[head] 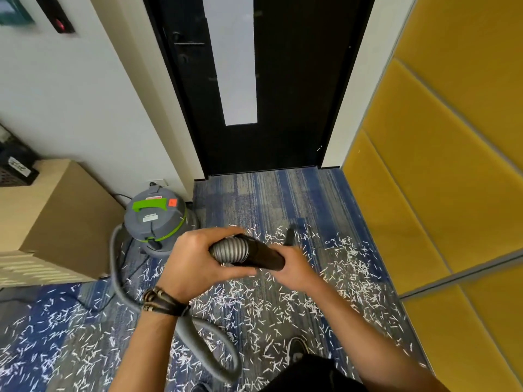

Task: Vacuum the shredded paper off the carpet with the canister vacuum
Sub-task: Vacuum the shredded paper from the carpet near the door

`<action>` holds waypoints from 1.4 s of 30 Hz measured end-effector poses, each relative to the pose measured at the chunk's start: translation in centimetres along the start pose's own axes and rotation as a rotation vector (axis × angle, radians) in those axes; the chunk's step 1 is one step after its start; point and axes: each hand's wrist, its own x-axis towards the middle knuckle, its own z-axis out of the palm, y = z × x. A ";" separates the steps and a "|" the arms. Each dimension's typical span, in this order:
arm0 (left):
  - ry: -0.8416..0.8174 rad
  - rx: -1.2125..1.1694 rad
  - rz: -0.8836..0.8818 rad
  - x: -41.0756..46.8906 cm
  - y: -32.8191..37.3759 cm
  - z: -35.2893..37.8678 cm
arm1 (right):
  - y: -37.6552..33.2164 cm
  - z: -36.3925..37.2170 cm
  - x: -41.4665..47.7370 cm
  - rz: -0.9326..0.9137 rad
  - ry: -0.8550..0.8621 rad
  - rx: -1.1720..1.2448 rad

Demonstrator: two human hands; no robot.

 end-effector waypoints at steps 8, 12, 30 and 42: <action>-0.034 -0.030 -0.034 -6.4 -6.7 -4.6 | -5.4 6.3 0.3 0.042 0.027 -0.153; -0.016 -0.137 -0.055 -6.9 -7.1 -4.8 | -6.2 6.6 0.7 0.055 0.046 -0.144; -0.012 -0.084 -0.044 -2.2 -4.5 -4.9 | -3.3 5.7 2.6 0.023 0.076 0.010; -0.043 -0.077 0.076 0.0 -5.0 -5.4 | -3.6 5.1 2.7 0.034 0.156 0.078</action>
